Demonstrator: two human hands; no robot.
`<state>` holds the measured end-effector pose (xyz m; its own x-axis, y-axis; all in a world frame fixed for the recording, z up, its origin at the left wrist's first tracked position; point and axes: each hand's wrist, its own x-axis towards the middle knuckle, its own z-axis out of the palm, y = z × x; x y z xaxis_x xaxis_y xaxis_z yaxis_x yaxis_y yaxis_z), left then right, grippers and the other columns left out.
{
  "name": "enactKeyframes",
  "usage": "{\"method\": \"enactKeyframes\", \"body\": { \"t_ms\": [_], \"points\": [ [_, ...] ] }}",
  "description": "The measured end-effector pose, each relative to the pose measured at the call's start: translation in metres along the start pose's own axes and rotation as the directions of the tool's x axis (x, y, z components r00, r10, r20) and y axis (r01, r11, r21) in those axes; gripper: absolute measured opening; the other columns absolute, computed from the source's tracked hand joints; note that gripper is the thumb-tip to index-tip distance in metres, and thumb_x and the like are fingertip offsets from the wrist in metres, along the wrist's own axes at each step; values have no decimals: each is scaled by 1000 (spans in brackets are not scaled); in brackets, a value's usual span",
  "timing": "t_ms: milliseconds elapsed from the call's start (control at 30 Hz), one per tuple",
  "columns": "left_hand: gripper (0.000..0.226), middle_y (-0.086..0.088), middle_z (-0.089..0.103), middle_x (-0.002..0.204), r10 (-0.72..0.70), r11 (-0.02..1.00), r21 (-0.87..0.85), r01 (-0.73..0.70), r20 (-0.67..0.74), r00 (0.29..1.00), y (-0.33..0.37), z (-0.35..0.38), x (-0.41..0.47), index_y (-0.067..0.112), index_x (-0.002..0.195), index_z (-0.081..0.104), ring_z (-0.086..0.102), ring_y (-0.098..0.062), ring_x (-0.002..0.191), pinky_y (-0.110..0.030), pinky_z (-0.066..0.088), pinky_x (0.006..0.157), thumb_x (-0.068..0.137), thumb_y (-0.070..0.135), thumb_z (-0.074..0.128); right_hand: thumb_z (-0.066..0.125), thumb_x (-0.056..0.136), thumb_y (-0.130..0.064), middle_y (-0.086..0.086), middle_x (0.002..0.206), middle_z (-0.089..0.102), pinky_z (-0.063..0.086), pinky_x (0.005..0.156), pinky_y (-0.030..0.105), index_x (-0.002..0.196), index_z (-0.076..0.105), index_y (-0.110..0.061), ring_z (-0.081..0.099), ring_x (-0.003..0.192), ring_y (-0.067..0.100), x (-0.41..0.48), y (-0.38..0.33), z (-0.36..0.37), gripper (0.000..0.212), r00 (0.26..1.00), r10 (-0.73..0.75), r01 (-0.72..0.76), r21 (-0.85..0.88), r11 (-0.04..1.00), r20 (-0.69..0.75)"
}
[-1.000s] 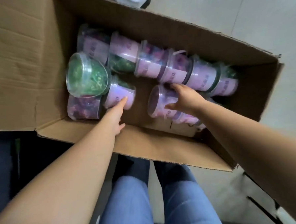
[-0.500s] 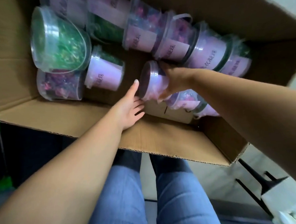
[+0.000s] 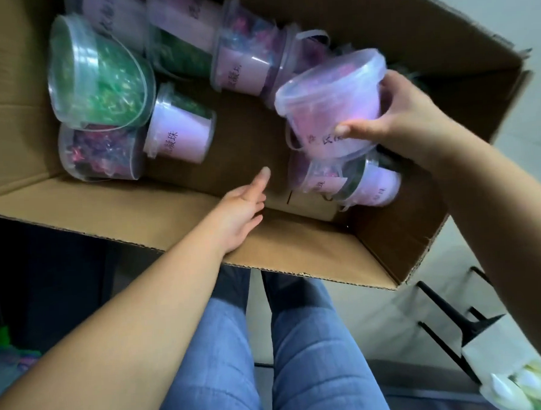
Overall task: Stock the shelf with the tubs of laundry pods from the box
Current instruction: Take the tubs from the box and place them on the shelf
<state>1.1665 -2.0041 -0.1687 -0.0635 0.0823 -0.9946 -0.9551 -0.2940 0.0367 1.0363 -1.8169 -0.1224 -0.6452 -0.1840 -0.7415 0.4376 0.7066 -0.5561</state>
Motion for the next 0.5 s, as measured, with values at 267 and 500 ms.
{"method": "enactKeyframes", "body": {
  "t_ms": [267,500],
  "points": [
    [85,-8,45,137,-115,989,91,115,1,993,-22,87,44,14,137,35,46,-27,120,-38,42,97,71,60,62,86,54,-42,-2,113,56,49,92,36,116,45,-18,56,106,17,-40,57,-21,78,942,172,-171,28,985,-287],
    [79,-9,52,125,-15,994,-101,-34,-446,895,-10,95,38,7,128,40,53,-27,113,-30,39,85,71,57,65,79,45,-59,-2,112,63,51,86,26,118,53,-13,61,101,11,-48,68,3,90,916,257,-192,223,956,-309]
  ]
}}
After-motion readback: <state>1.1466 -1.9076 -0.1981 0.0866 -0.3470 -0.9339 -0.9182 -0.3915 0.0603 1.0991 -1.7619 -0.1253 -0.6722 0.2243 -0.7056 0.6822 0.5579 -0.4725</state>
